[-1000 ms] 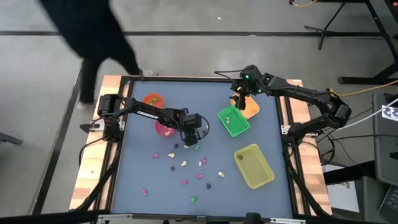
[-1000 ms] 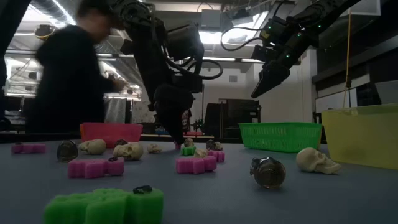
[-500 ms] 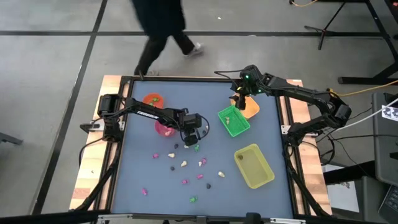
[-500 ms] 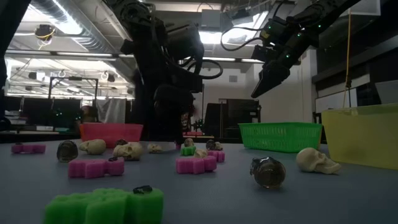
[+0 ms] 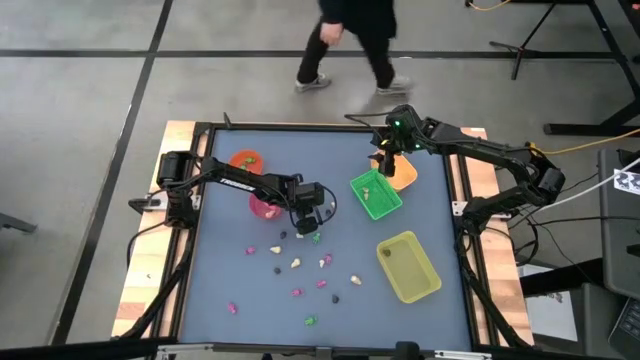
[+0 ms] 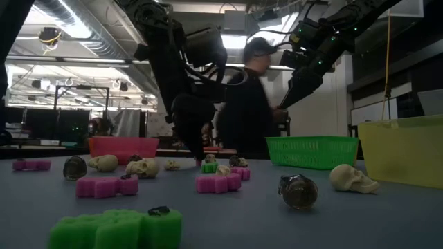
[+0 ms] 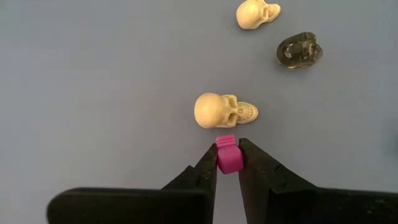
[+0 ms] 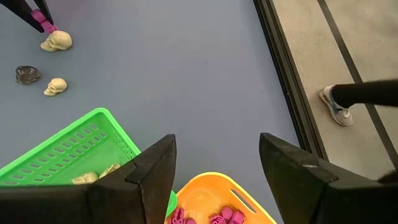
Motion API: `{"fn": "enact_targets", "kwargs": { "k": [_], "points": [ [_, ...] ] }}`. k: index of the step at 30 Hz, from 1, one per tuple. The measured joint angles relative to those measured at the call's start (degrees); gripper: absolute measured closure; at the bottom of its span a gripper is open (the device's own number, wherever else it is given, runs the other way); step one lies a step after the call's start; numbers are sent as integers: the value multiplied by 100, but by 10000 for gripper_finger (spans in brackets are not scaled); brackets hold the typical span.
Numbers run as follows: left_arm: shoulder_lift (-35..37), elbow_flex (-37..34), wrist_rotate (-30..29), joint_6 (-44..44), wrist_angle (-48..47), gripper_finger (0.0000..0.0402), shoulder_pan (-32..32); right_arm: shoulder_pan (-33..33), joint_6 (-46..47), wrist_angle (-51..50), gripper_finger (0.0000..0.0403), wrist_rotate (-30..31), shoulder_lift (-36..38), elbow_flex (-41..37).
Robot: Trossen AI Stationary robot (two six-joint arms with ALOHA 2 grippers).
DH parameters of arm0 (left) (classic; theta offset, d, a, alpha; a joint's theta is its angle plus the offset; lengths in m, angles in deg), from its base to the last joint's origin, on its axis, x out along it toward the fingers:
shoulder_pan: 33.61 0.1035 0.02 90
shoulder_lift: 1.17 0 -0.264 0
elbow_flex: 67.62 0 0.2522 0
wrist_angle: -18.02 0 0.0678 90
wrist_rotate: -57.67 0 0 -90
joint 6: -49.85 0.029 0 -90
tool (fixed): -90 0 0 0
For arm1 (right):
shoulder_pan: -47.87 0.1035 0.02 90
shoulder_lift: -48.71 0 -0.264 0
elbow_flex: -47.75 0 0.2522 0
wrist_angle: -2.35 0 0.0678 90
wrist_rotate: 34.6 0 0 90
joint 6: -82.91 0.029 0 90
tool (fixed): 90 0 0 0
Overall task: Sort Halloween decoration
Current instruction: Put the pink skeleton toy into the yellow bin
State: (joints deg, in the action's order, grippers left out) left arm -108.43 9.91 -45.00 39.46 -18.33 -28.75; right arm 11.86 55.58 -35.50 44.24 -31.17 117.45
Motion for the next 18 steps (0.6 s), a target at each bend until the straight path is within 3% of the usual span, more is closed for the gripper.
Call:
{"fn": "enact_targets", "kwargs": {
  "k": [18],
  "points": [
    [4,-2,2,2,-2,392,0,-2,0,0,173,-2,0,0]
  ]
}}
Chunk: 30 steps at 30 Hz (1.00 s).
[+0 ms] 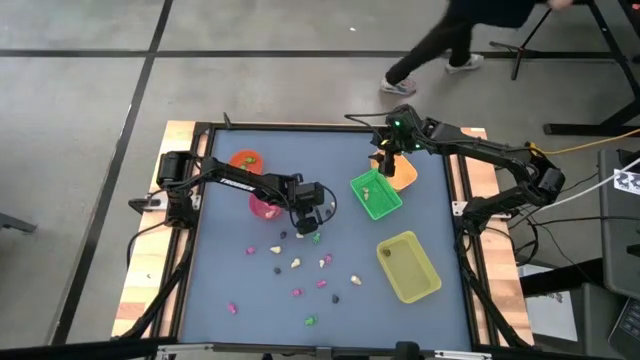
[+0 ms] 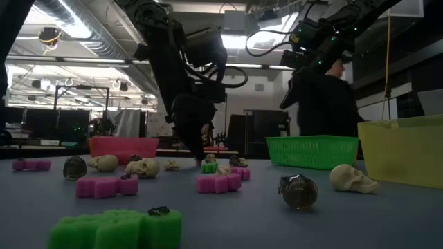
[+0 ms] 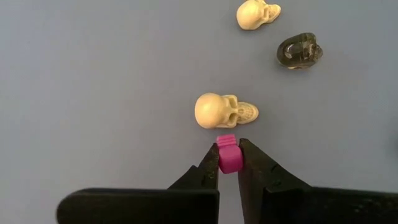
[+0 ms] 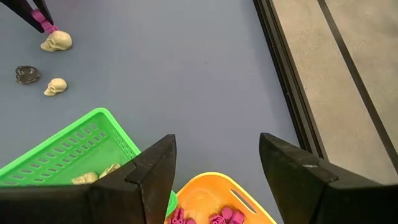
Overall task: Sort Halloween decoration
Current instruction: Put the pink skeleton toy into the yellow bin
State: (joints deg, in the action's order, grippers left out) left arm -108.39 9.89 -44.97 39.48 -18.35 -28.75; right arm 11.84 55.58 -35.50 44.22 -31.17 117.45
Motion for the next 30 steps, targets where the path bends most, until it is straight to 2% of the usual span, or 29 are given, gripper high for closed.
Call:
{"fn": "enact_targets", "kwargs": {
  "k": [7,16,21,30],
  "points": [
    [62,-7,13,-2,-24,393,0,1,0,0,173,2,0,0],
    [514,-7,11,-16,190,394,0,1,0,-3,173,67,13,0],
    [540,-7,11,16,871,391,0,0,0,-7,173,118,231,4],
    [538,-7,7,44,2953,389,204,2,100,-48,173,153,902,118]
  ]
}}
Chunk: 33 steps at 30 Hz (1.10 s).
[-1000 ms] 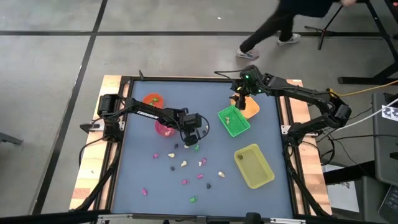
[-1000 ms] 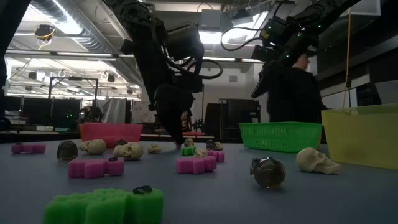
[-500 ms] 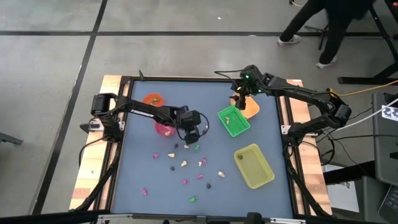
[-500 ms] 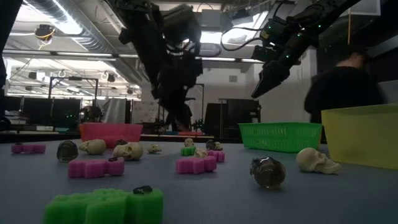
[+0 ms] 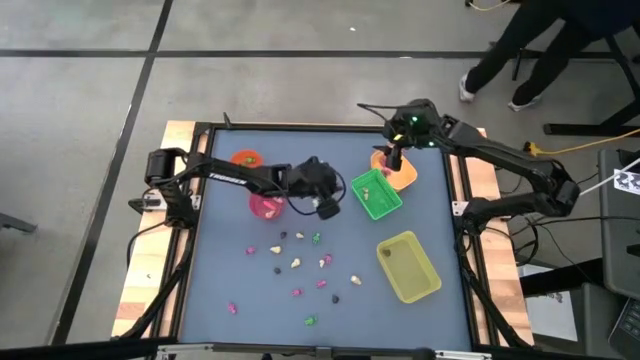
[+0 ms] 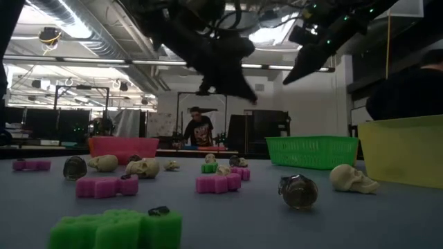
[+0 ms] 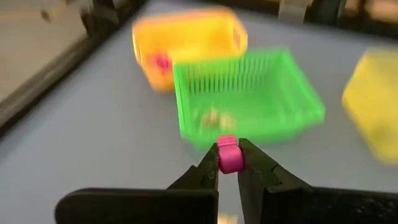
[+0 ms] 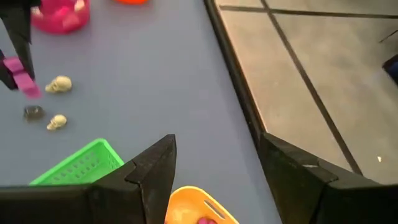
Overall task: Sort Halloween decoration
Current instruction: Put the pink skeleton toy into the yellow bin
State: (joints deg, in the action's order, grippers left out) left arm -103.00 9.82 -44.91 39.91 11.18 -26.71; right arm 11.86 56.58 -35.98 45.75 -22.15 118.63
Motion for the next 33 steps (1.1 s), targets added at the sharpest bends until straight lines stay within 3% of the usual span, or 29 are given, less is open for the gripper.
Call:
{"fn": "enact_targets", "kwargs": {
  "k": [7,15,22,33],
  "points": [
    [-304,7,15,0,2104,388,250,-2,248,-47,173,-25,419,0],
    [-1267,108,83,-6,4100,387,420,-2,419,27,173,-41,547,0],
    [-2374,1342,307,-2,4076,387,529,-2,420,124,173,-38,547,0],
    [-3531,3125,330,-2,3061,387,744,0,420,124,173,-29,547,0]
  ]
}}
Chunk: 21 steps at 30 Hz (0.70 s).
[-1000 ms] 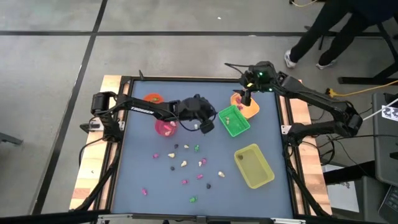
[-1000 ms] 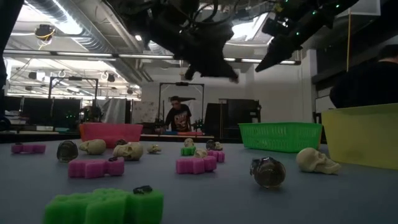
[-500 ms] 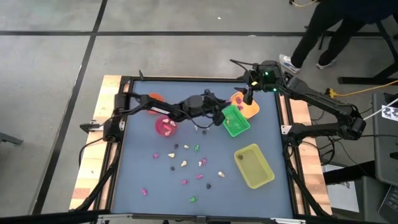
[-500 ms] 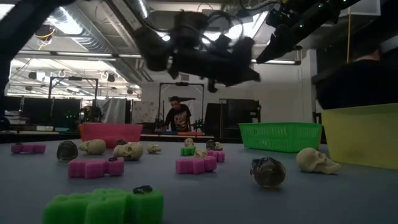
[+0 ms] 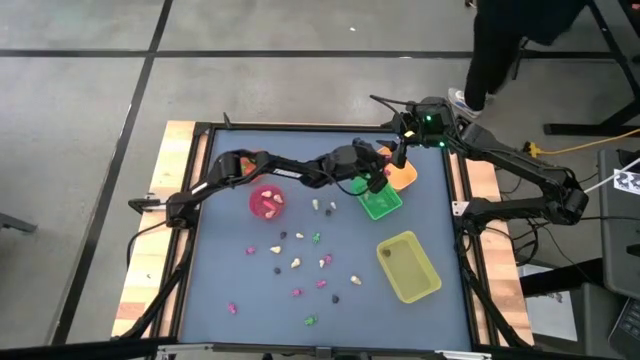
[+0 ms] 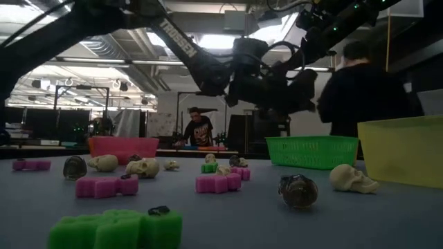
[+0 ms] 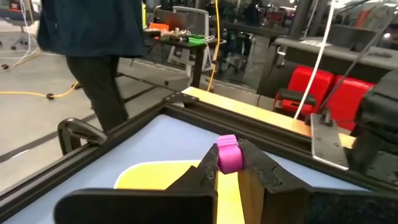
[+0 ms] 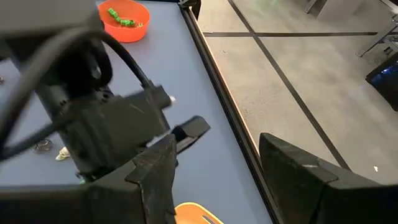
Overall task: Sort Halloween decoration
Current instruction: Put the pink skeleton toy into the yellow bin, then put the white skull toy into the pink bin
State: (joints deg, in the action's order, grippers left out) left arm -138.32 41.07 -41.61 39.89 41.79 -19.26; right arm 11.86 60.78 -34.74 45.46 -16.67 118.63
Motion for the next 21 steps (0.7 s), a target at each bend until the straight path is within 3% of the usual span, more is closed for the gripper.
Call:
{"fn": "enact_targets", "kwargs": {
  "k": [5,21],
  "points": [
    [-137,116,-4,0,-56,367,31,-1,0,-2,173,4,0,2],
    [-137,114,-70,2,-112,248,44,-2,-17,-29,173,5,-2,2]
  ]
}}
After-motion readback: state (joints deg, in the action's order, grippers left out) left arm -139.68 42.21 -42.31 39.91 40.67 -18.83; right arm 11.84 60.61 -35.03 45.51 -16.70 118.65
